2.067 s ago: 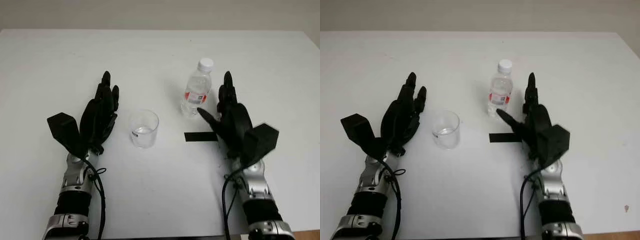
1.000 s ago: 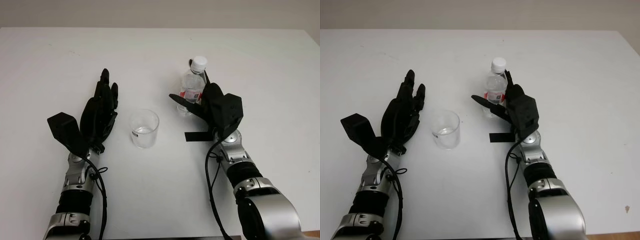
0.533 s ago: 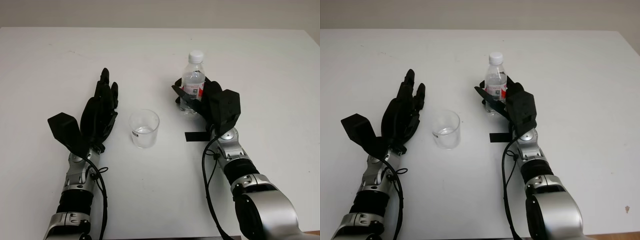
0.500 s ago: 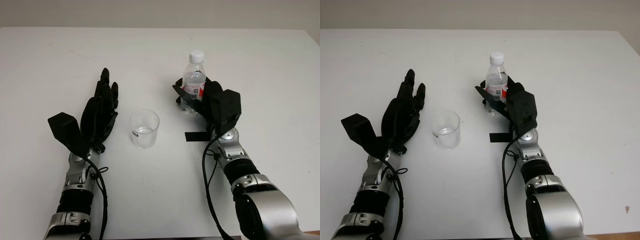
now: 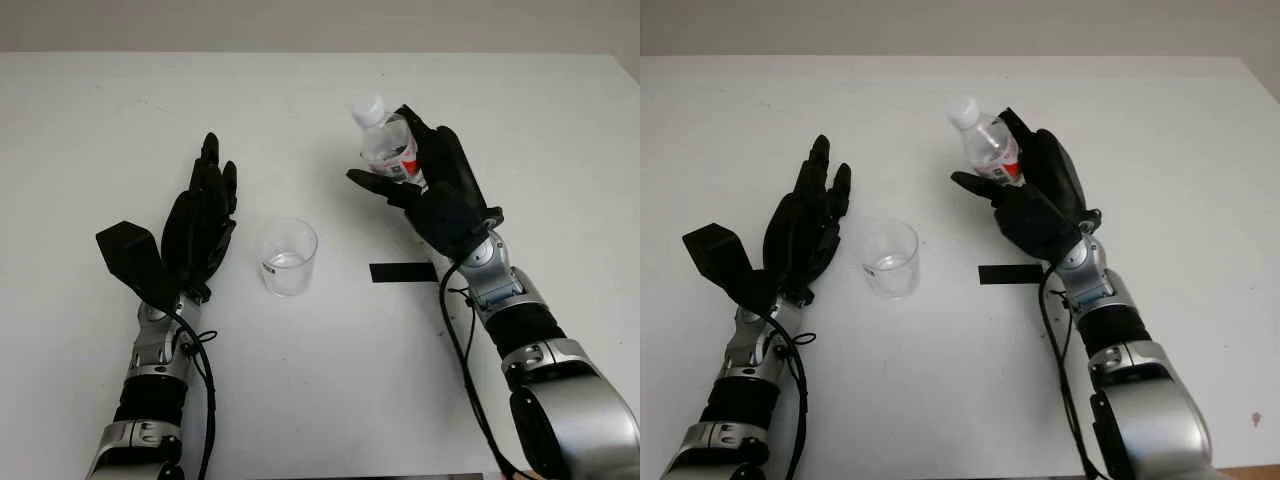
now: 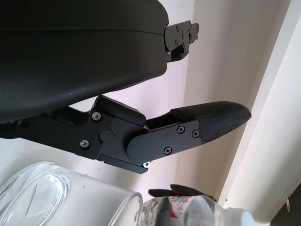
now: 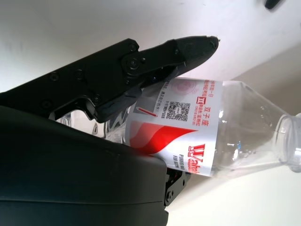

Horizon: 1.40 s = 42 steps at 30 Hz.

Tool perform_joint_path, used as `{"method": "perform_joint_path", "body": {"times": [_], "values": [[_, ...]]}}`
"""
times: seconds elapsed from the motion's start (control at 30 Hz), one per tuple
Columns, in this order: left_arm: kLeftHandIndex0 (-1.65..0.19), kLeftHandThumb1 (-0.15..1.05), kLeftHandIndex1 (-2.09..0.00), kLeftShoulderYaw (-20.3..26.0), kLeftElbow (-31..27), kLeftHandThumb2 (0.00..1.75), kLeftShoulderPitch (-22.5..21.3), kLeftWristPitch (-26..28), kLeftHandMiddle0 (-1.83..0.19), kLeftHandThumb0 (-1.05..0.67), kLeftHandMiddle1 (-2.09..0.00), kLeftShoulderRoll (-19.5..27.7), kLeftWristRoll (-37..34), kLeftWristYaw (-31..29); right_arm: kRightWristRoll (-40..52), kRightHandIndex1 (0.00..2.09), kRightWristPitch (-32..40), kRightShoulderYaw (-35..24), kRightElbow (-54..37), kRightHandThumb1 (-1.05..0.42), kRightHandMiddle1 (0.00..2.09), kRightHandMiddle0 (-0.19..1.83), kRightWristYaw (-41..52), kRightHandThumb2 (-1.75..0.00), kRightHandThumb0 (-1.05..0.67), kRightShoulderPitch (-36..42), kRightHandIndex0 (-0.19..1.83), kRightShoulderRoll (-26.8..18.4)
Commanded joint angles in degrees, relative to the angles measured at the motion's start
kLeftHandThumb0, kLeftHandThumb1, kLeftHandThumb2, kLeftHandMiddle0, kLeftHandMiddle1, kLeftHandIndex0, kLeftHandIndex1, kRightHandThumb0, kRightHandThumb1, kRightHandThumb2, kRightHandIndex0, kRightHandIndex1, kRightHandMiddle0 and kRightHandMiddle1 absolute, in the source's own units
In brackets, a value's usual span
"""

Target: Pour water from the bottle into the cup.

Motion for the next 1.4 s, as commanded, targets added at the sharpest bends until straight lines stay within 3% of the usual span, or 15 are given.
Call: {"method": "perform_joint_path", "body": {"times": [0.0, 0.37, 0.5, 0.9, 1.37], "values": [[0.19, 1.05, -0.04, 0.1, 0.6, 0.68, 0.7, 0.4, 0.16, -0.84, -0.05, -0.5, -0.4, -0.3, -3.6, 2.09, -1.6, 2.1, -2.0, -1.05, 2.09, 0.89, -3.2, -0.29, -0.45, -2.8, 1.25, -2.2], [0.19, 1.05, -0.05, -0.3, -0.8, 0.7, 1.4, 0.8, 0.15, -0.84, -0.05, -0.7, 0.4, 0.9, -13.6, 2.09, -2.2, 8.7, -2.2, -1.05, 2.09, 0.96, -10.3, -0.19, -0.46, -6.0, 1.36, -5.1], [0.19, 1.05, -0.05, -0.4, -1.1, 0.7, 1.6, 0.8, 0.16, -0.84, -0.05, -0.8, 0.5, 1.0, -17.9, 2.09, -1.8, 11.1, -1.3, -1.05, 2.09, 0.93, -16.7, -0.13, -0.46, -6.5, 1.29, -5.7], [0.19, 1.05, -0.04, -0.5, -0.2, 0.69, 1.8, 0.1, 0.16, -0.84, -0.05, -1.7, 0.6, 1.1, -31.0, 2.09, -1.8, 21.0, 6.9, -1.05, 2.09, 0.9, -41.7, -0.26, -0.48, -12.6, 1.24, -8.4], [0.19, 1.05, -0.03, -0.7, 1.1, 0.7, 1.6, -1.0, 0.17, -0.85, -0.05, -2.6, 0.9, 1.3, -34.9, 2.09, 0.3, 27.0, 9.5, -1.05, 2.09, 0.83, -51.2, -0.35, -0.53, -16.7, 1.16, -9.8]]}}
